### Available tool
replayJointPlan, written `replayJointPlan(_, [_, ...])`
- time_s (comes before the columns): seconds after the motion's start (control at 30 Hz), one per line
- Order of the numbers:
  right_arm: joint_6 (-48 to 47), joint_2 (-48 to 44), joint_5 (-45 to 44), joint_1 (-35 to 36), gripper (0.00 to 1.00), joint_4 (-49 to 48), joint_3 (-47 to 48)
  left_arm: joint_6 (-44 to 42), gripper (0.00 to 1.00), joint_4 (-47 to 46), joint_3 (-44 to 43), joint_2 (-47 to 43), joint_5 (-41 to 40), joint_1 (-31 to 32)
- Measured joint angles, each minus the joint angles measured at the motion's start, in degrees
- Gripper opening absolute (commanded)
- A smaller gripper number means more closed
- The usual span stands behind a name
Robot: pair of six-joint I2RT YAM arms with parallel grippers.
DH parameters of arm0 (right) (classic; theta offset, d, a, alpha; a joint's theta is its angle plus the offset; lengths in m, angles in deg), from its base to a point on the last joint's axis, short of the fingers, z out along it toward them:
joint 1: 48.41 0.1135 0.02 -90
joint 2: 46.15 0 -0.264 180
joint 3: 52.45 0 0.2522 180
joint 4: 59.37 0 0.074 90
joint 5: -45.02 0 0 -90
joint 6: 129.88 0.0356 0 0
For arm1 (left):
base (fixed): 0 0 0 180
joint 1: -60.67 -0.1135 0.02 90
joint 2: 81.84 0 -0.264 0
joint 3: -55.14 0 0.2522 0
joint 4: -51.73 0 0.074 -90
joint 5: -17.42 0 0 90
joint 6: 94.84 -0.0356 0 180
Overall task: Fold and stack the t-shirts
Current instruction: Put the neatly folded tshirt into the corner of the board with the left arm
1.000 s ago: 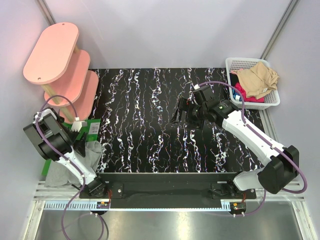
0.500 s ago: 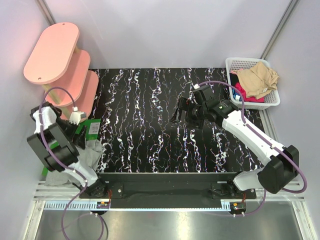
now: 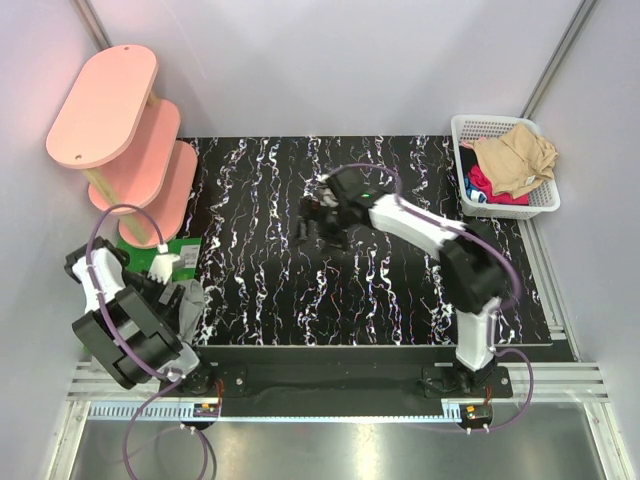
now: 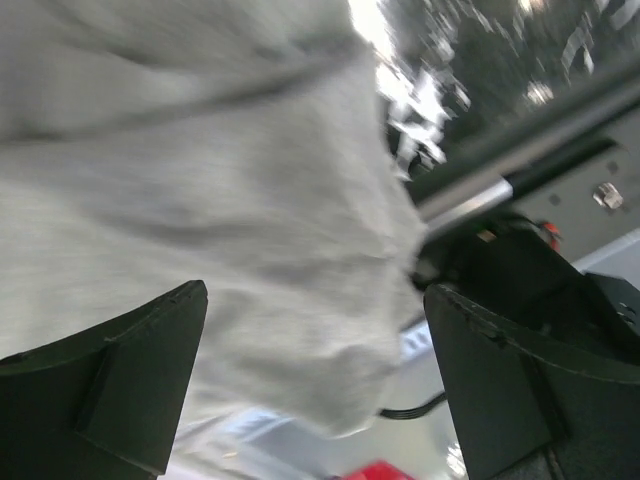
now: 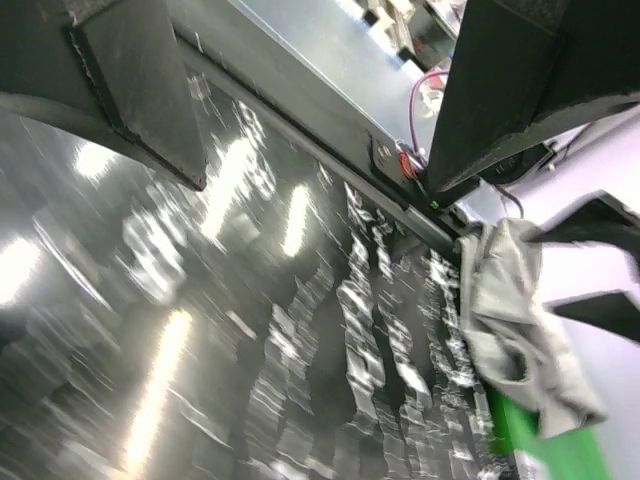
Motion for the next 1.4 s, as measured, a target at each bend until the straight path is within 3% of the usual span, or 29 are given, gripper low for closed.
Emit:
replayJointPlan(0.3, [-0.81,30.18,10.91,8.63,1.00,-4.42,26.97,-0.37,0.92,-1.57,4.96,4.09,-3.98,-7.72])
replayJointPlan(0.63, [2.03,38.62,18.32,9.46,1.00,-5.77,39.12,6.27,0.91,-7.78,5.44,12.87,-8.31,-6.60])
replayJointPlan(0.83, [2.25,38.82,19.80,10.25,1.00,-6.43,39.17,13.25,0.91,-6.51,2.38,17.51,-10.75,-2.54])
replayJointPlan(1.1, [2.56,36.72,20.46,10.49,1.00,-9.16,30.84,20.00,0.91,-4.52,-7.37,26.01,-9.99,-0.98])
replayJointPlan(1.4, [2.56,33.73,19.47,10.51,1.00,-10.54,26.38,22.43,0.91,-8.35,-12.07,27.08,-8.79,1.03])
